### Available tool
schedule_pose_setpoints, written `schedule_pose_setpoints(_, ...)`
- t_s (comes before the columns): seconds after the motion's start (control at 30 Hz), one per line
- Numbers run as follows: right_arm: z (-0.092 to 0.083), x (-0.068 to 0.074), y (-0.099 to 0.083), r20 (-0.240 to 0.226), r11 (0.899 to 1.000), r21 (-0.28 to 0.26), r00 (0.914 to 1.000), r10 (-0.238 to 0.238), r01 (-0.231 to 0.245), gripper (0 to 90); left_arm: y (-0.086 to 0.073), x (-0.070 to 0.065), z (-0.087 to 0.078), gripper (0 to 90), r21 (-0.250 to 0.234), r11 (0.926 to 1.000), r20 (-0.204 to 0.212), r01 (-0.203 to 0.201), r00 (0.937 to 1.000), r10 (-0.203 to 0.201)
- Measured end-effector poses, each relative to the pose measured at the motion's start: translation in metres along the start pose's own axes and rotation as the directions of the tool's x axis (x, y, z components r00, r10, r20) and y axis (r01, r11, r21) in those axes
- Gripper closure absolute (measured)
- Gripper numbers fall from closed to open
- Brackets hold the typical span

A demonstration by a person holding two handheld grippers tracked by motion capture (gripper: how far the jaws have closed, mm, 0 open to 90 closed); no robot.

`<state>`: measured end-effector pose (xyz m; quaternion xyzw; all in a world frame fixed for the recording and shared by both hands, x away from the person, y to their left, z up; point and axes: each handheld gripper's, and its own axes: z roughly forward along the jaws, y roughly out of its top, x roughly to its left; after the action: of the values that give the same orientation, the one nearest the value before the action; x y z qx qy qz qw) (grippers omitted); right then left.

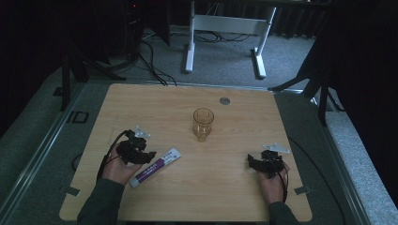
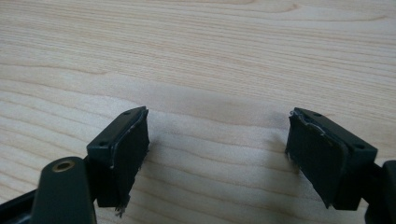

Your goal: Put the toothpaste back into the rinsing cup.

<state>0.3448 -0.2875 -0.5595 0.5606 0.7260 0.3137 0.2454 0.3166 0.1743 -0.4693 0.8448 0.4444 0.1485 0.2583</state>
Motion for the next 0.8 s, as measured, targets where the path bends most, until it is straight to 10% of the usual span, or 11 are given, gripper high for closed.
schedule_pose_setpoints(0.8,0.000,0.000,0.000,0.000,1.000,0.000,1.0000,0.000,0.000,21.0,0.006,-0.013,0.019,50.4,0.143,0.9871,0.002,-0.072,0.9974,0.072)
